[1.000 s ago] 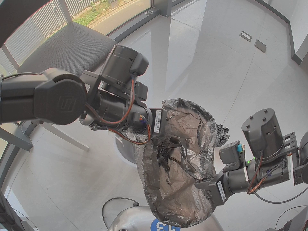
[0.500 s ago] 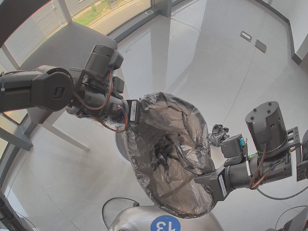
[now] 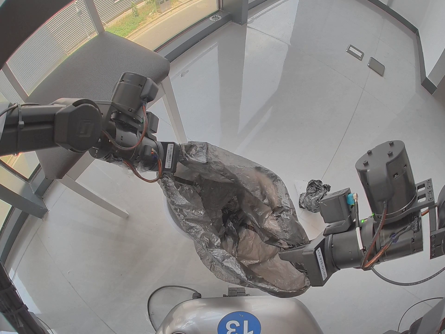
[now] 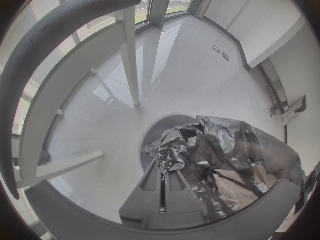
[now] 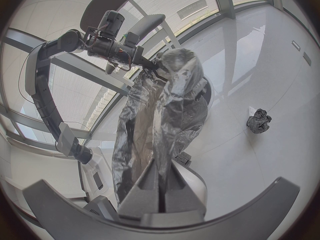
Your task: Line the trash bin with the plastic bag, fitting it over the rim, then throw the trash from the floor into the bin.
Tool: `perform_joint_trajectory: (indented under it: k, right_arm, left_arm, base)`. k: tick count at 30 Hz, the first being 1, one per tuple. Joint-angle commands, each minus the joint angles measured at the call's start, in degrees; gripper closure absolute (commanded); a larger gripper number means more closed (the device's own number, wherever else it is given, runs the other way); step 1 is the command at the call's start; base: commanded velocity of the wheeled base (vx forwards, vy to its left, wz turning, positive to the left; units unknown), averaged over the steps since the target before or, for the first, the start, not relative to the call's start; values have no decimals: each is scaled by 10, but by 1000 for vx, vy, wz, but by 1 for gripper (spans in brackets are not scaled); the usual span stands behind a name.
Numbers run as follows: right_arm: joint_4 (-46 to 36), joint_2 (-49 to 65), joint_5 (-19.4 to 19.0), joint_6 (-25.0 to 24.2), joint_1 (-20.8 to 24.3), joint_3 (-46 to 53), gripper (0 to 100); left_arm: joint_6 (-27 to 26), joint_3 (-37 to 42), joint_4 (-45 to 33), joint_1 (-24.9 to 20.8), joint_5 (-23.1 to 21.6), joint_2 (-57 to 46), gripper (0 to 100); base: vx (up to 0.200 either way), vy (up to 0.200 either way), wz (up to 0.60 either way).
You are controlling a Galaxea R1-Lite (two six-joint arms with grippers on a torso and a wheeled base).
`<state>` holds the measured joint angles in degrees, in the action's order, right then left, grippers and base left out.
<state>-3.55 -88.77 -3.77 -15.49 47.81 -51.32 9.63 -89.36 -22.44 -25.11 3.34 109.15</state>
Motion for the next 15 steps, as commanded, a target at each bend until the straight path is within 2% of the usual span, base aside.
perform_joint_trajectory:
  k: [1,4,11,15]
  right_arm:
    - [1,-8,-1,0,0,-6,100]
    - [2,-21,-4,1,0,-19,100]
    - [1,-52,-15,6,0,-49,100]
    - [2,-92,-17,38,-28,-67,100]
  left_arm:
    - [-24,0,-2,25,13,-1,100]
    - [-47,1,-3,40,23,-9,100]
    - [-58,2,-9,57,25,-26,100]
    - [-55,3,-25,59,22,-44,100]
  base:
    - [0,0,0]
    - [0,0,0]
    - [0,0,0]
    - [0,0,0]
